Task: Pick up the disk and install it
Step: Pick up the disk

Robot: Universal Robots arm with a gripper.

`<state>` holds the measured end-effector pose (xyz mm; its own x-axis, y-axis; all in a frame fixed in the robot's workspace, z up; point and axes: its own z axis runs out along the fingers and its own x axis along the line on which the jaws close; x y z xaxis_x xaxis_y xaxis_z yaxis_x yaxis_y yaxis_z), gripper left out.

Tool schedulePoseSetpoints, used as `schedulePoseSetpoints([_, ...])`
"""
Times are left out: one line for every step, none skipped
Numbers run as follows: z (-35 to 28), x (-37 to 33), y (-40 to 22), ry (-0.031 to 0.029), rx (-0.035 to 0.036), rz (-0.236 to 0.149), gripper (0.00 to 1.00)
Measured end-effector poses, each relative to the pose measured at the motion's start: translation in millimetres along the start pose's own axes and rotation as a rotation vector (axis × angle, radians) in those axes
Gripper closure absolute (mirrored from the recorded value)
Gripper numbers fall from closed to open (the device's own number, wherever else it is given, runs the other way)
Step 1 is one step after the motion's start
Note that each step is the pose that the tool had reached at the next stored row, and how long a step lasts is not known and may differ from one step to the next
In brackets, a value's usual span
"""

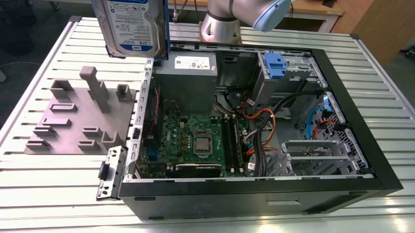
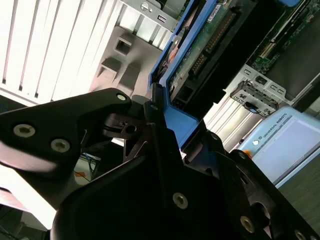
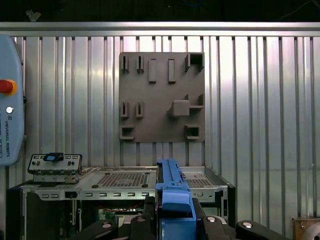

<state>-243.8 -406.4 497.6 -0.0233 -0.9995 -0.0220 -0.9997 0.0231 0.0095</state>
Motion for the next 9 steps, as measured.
schedulePoseSetpoints([0.0, 0.8, 0.0, 0.0, 0.0001, 0.0, 0.64])
schedulePoseSetpoints([0.1, 1.9, 0.0, -0.0001, 0.0002, 0.0, 0.64])
schedulePoseSetpoints([0.0, 3.1, 0.0, -0.0001, 0.0001, 0.0, 0.64])
schedulePoseSetpoints([0.1, 4.1, -0.1, -0.0001, 0.0001, 0.0, 0.64])
schedulePoseSetpoints([0.1, 5.0, -0.3, -0.0001, 0.0001, 0.0, 0.64])
schedulePoseSetpoints([0.2, 6.0, -0.8, 0.0, 0.0001, 0.0, 0.64])
schedulePoseSetpoints([0.4, 6.9, -1.7, -0.0002, 0.0002, 0.0, 0.64])
schedulePoseSetpoints([0.6, 7.4, -3.4, -0.0001, 0.0002, 0.0, 0.64])
schedulePoseSetpoints([0.8, 7.7, -5.7, -0.0002, 0.0002, 0.0, 0.64])
